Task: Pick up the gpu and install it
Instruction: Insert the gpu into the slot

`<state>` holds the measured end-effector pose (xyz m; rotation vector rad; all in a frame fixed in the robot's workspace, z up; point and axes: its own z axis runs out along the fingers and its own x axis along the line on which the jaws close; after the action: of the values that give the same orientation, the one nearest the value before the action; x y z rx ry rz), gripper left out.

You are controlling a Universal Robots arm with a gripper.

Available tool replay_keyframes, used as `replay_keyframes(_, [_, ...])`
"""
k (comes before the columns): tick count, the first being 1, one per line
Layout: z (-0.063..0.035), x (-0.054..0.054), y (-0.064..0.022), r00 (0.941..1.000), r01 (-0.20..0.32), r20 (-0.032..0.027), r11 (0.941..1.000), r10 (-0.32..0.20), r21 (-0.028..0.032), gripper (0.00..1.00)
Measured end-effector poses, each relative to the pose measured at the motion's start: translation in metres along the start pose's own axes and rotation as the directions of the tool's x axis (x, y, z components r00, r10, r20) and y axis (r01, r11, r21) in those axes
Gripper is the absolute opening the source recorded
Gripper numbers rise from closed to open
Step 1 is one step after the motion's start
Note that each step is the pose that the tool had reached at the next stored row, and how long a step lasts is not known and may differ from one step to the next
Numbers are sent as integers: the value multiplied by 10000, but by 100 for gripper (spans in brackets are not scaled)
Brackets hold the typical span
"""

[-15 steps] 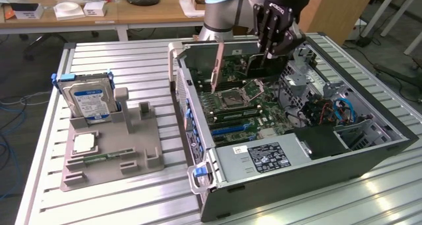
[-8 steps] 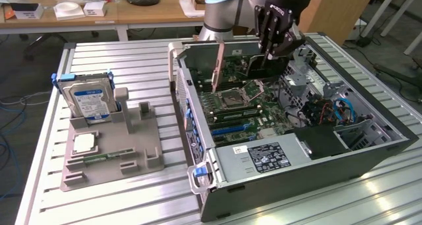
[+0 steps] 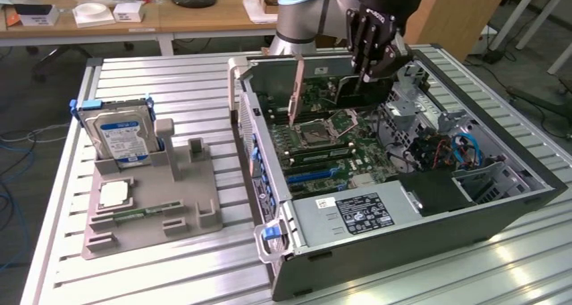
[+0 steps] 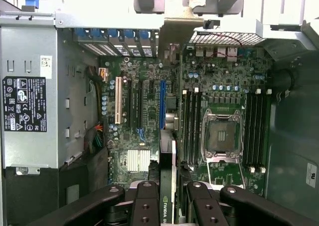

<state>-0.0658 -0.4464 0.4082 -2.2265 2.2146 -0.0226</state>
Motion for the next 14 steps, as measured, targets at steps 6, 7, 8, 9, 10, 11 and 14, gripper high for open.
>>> replay_keyframes(6, [17,0,1,10000,-7,0,10000,7,2,26])
replay_keyframes(7, [19,0,1,10000,-7,0,10000,7,2,26])
replay_keyframes(8, [21,0,1,10000,-7,-1,10000,7,2,26])
replay_keyframes(9, [23,0,1,10000,-8,-1,10000,8,2,26])
replay_keyframes(10, [25,0,1,10000,-8,-1,10000,8,2,26])
replay_keyframes(11, [28,0,1,10000,-8,0,10000,8,3,26])
replay_keyframes(14, [43,0,1,10000,-8,0,10000,8,2,26])
